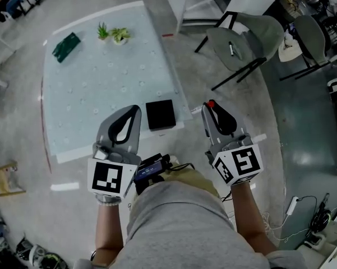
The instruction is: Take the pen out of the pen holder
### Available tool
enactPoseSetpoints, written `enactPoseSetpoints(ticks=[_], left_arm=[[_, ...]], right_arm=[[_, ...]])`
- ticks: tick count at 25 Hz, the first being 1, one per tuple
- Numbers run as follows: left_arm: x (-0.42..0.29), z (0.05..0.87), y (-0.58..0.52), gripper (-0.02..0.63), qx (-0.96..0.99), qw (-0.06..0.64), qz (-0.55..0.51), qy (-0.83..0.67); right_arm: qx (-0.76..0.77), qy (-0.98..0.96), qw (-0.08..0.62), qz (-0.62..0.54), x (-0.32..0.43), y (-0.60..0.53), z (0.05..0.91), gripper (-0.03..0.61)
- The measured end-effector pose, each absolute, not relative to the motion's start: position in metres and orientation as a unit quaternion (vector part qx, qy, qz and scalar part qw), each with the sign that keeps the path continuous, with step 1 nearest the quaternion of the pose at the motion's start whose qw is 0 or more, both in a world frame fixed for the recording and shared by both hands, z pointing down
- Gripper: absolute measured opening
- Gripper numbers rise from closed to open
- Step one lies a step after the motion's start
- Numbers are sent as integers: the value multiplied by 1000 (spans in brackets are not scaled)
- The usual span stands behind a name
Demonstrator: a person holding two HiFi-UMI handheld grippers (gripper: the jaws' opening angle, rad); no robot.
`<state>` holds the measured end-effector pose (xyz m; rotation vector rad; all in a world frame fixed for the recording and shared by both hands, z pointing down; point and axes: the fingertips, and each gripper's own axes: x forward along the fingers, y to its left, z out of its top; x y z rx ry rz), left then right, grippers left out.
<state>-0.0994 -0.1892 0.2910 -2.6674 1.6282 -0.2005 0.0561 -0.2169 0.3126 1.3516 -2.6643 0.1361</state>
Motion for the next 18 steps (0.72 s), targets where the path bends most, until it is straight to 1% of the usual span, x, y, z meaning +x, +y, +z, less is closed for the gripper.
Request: enactPoseSetpoints(ticks=[18], left_arm=[[-93, 301, -191, 0, -859, -4, -74, 507]], right_arm=[[465, -879, 89, 57, 64, -213, 326, 64]])
